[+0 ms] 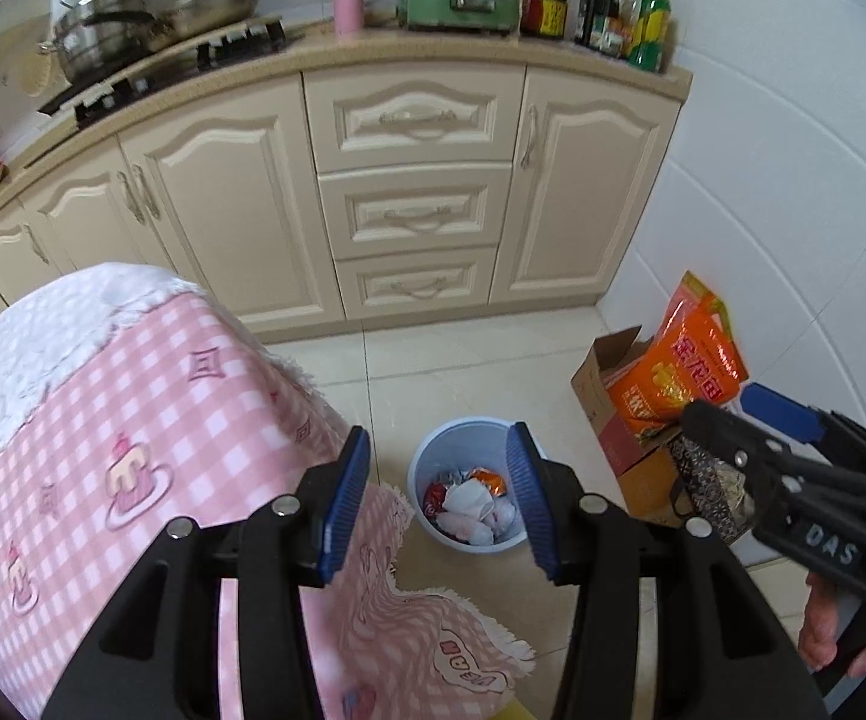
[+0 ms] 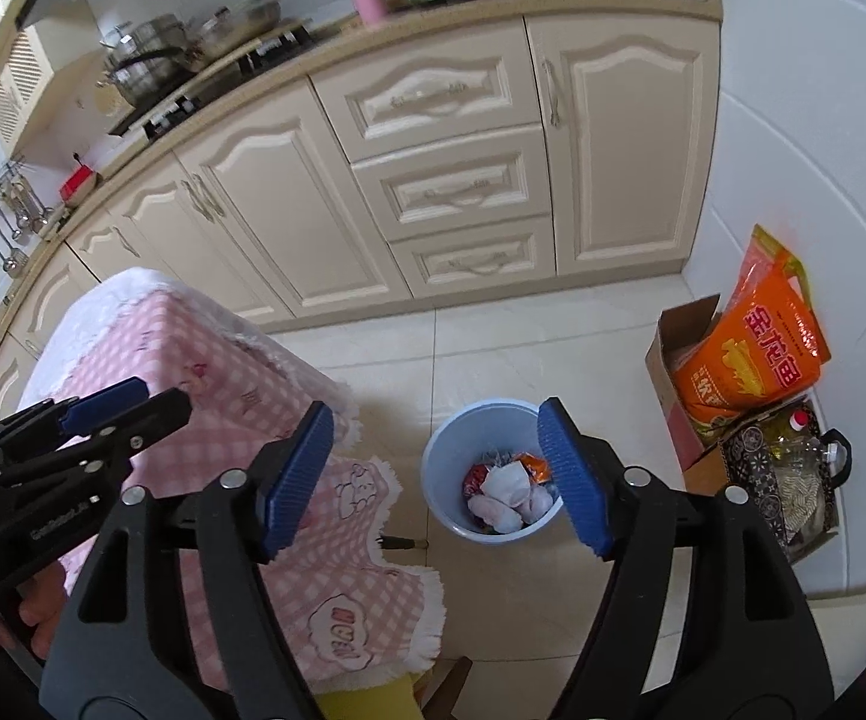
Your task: Collect trash
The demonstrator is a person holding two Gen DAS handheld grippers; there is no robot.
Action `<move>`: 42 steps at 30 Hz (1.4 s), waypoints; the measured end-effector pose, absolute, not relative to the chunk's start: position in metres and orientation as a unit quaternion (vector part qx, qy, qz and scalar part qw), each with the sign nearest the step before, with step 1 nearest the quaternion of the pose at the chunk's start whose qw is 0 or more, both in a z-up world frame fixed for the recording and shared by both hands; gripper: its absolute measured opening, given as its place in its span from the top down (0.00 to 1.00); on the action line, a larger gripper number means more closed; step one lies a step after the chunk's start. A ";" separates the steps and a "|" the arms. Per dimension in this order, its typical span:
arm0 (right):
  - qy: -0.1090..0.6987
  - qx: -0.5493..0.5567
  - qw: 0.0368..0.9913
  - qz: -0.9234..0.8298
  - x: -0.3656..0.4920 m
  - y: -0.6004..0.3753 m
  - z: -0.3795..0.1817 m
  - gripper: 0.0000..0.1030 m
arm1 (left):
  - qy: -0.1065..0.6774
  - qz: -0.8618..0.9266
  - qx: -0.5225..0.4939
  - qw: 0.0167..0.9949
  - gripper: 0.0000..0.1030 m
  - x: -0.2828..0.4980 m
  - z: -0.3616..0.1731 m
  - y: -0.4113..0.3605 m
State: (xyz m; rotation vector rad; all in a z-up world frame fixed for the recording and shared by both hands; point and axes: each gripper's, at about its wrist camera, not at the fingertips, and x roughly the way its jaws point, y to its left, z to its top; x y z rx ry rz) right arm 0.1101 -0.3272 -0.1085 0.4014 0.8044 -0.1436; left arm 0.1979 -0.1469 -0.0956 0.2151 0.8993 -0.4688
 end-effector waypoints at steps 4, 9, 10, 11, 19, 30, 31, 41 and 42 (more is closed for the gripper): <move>0.351 0.183 0.916 -0.068 0.075 -0.310 -0.081 0.25 | 0.382 -0.215 0.088 0.894 0.54 0.155 -0.073 -0.130; 0.292 0.158 0.942 -0.044 0.027 -0.281 -0.042 0.19 | 0.322 -0.206 0.073 0.921 0.54 0.096 -0.043 -0.110; 0.285 0.155 0.945 -0.042 0.021 -0.276 -0.037 0.18 | 0.311 -0.201 0.067 0.927 0.54 0.085 -0.037 -0.106; 0.274 0.149 0.949 -0.043 0.011 -0.269 -0.029 0.18 | 0.303 -0.199 0.063 0.930 0.54 0.077 -0.032 -0.103; 0.219 0.117 0.968 -0.033 -0.036 -0.243 0.002 0.16 | 0.221 -0.154 0.034 0.962 0.54 0.007 0.014 -0.070; 0.137 0.082 0.987 -0.018 -0.092 -0.214 0.040 0.14 | 0.138 -0.105 0.019 0.985 0.48 -0.065 0.055 -0.048; 0.131 0.078 0.988 -0.016 -0.096 -0.211 0.043 0.14 | 0.134 -0.102 0.019 0.986 0.47 -0.070 0.057 -0.046; 0.118 0.059 0.991 -0.006 -0.111 -0.190 0.052 0.10 | 0.101 -0.087 0.019 0.991 0.32 -0.098 0.071 -0.039; 0.118 0.058 0.991 -0.006 -0.111 -0.189 0.052 0.10 | 0.101 -0.087 0.017 0.991 0.31 -0.098 0.071 -0.039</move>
